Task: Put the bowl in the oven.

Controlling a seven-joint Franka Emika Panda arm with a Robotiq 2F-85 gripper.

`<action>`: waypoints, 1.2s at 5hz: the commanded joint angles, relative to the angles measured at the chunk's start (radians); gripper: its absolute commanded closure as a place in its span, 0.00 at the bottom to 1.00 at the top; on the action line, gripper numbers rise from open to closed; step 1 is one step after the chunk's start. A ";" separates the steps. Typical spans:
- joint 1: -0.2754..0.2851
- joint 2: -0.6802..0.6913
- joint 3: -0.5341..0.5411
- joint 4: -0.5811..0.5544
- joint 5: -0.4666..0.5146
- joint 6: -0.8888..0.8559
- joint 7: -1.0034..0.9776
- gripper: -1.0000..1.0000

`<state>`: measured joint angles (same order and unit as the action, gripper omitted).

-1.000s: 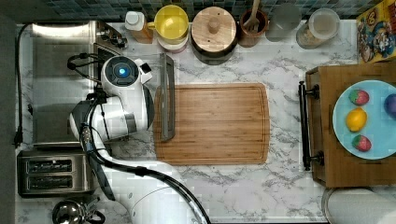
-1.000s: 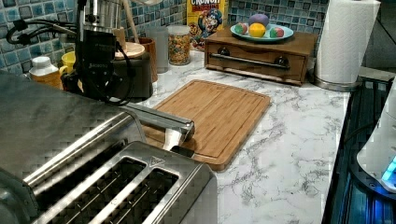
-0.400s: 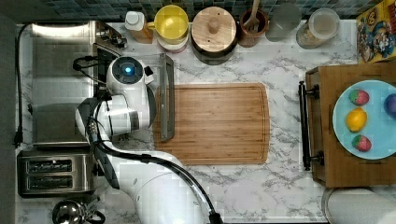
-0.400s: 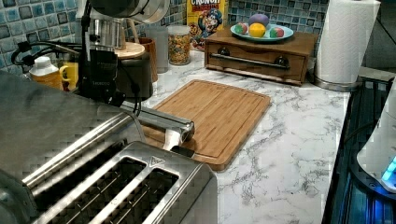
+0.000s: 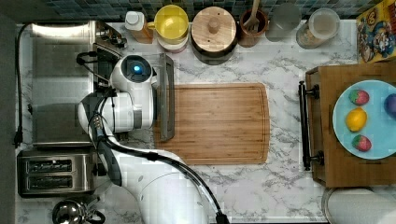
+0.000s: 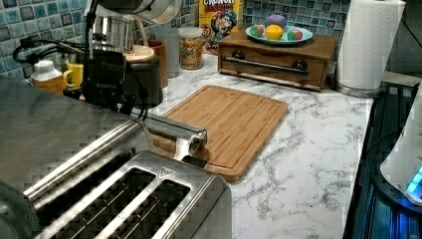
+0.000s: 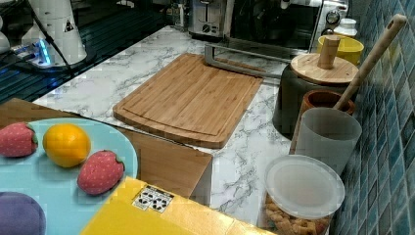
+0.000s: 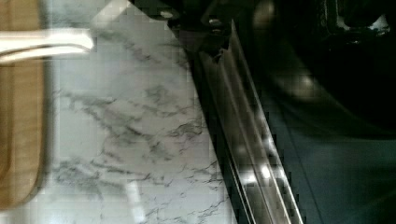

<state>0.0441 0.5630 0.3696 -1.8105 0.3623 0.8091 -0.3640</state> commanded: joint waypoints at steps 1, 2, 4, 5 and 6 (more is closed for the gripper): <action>-0.140 -0.192 0.057 -0.062 0.307 0.081 -0.016 0.50; -0.169 -0.209 0.041 -0.050 0.308 -0.028 -0.057 0.50; -0.182 -0.208 0.055 -0.051 0.301 -0.025 -0.053 0.50; -0.182 -0.207 0.056 -0.051 0.301 -0.025 -0.053 0.50; -0.181 -0.208 0.055 -0.051 0.302 -0.025 -0.053 0.50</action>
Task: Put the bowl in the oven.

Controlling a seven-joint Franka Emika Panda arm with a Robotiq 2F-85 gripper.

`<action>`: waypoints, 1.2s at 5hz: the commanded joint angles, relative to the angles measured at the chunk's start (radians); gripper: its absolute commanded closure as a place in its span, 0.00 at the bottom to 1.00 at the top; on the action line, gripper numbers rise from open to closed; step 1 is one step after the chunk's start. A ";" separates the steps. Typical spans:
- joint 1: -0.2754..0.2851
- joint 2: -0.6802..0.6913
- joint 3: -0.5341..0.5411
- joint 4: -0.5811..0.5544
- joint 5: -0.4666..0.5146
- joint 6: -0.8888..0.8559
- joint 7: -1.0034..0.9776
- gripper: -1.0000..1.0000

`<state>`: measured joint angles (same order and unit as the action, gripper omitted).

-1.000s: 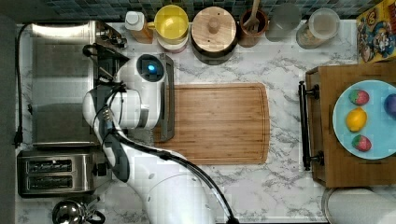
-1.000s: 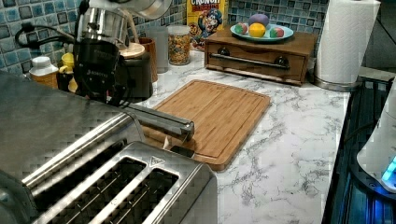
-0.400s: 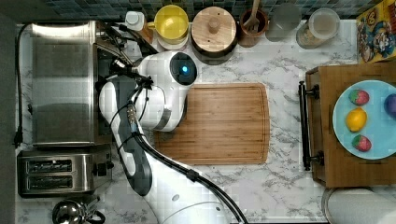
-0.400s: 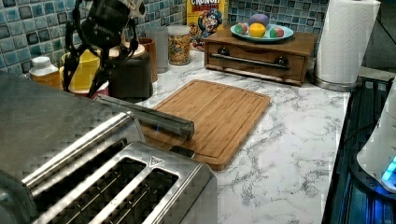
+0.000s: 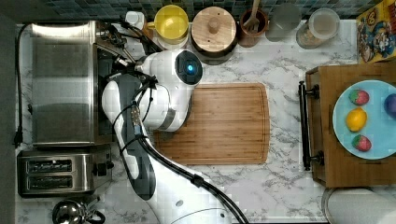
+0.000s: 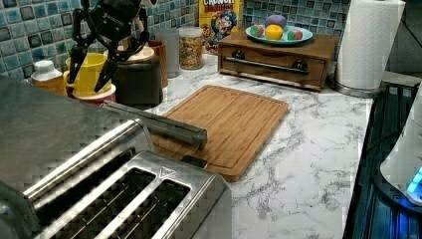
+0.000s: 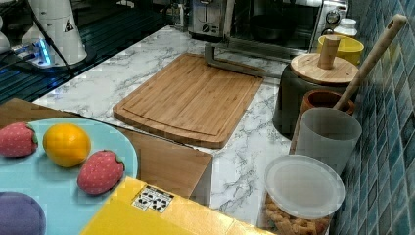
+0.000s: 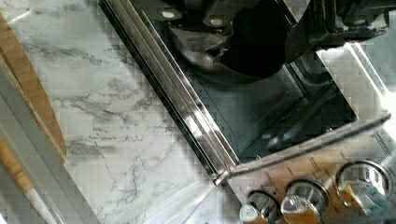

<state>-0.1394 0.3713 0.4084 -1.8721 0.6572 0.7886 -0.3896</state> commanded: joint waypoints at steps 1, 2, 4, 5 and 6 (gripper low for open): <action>-0.025 -0.012 0.047 0.009 -0.008 0.001 -0.020 0.50; -0.004 -0.015 0.023 0.010 0.003 -0.003 -0.026 0.50; -0.003 -0.015 0.022 0.010 0.004 -0.004 -0.026 0.50; -0.004 -0.015 0.023 0.010 0.003 -0.004 -0.026 0.50; -0.005 -0.015 0.024 0.010 0.003 -0.004 -0.025 0.50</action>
